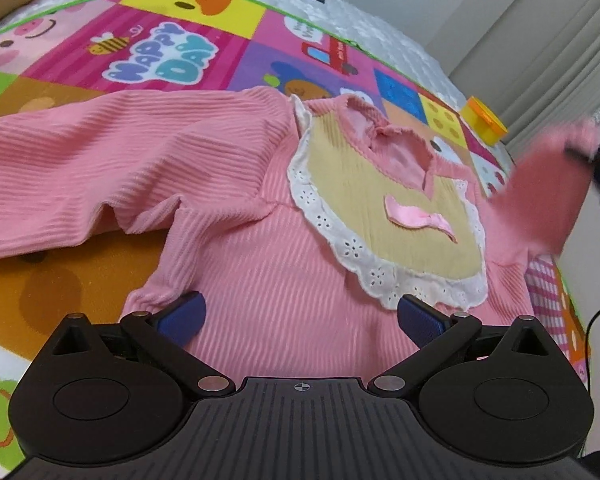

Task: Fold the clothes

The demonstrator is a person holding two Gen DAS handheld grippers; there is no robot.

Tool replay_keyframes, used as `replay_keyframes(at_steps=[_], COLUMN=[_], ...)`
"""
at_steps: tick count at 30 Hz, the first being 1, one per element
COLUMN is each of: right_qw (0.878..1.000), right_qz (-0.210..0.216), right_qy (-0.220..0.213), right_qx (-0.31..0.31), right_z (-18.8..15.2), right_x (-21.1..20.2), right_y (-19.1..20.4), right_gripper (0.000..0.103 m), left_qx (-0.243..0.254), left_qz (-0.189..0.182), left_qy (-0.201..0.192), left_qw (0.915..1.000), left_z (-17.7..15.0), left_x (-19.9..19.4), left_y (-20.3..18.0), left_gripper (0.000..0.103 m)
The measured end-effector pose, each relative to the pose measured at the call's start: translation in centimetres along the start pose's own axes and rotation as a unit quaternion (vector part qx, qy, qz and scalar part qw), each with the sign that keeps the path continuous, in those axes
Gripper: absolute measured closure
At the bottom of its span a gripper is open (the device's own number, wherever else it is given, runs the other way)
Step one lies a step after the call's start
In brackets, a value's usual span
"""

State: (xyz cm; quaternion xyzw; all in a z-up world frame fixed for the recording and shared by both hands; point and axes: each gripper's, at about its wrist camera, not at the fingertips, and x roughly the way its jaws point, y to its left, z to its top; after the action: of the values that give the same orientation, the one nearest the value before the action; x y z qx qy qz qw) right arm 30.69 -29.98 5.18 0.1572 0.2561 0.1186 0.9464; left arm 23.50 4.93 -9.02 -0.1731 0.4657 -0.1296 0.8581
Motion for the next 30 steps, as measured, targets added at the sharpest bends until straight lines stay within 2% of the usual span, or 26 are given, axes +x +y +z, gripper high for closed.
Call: replay_keyframes(at_steps=[3,7,10,12,14,15,17,20,25,28,29,30], right_qw=[0.998,0.995,0.991,0.989,0.987,0.985,0.985,0.988,0.994,0.996,0.997,0.997], right_qz=[0.047,0.048,0.057,0.086,0.101,0.105,0.103,0.086,0.039,0.016,0.009,0.002], right_qy=[0.012,0.044,0.069,0.076,0.063,0.058,0.059,0.069,0.095,0.089,0.081,0.073], right_qx=[-0.031,-0.074,-0.098,-0.098,-0.111,-0.120,-0.127,-0.105,-0.041,-0.022,-0.015,-0.009], right_z=[0.1,-1.6,-3.1,-3.9,-4.0,-4.0,-4.0,-4.4,-7.2,-9.3,-9.9,-10.6], right_x=[1.1,4.0,5.5,5.5,5.0,4.8,4.2,3.7,0.8,-2.0,-2.9,-3.8], right_y=[4.6,9.1,11.6,12.4,13.2,13.5,13.4,11.5,5.7,3.0,2.2,1.4], right_gripper=[0.096,0.096,0.088,0.058,0.047,0.045,0.040,0.033,0.019,0.007,0.000,0.000], left_qx=[0.012,0.028,0.050,0.058,0.060,0.059,0.055,0.053,0.057,0.060,0.062,0.064], left_qz=[0.004,0.010,0.014,0.016,0.016,0.015,0.013,0.012,0.014,0.017,0.018,0.020], left_qy=[0.002,0.002,0.004,0.005,0.006,0.006,0.007,0.007,0.007,0.007,0.007,0.007], left_qw=[0.9999,0.9996,0.9987,0.9982,0.9981,0.9981,0.9984,0.9985,0.9983,0.9980,0.9979,0.9978], left_z=[-0.2,-0.4,-0.5,-0.6,-0.7,-0.6,-0.5,-0.5,-0.6,-0.7,-0.7,-0.7], left_x=[0.0,0.2,0.3,0.3,0.3,0.3,0.3,0.3,0.3,0.4,0.4,0.4], left_y=[-0.3,-0.5,-0.8,-1.0,-1.0,-1.0,-0.9,-0.9,-0.9,-1.0,-1.1,-1.1], left_gripper=[0.000,0.000,0.000,0.000,0.000,0.000,0.000,0.000,0.000,0.000,0.000,0.000])
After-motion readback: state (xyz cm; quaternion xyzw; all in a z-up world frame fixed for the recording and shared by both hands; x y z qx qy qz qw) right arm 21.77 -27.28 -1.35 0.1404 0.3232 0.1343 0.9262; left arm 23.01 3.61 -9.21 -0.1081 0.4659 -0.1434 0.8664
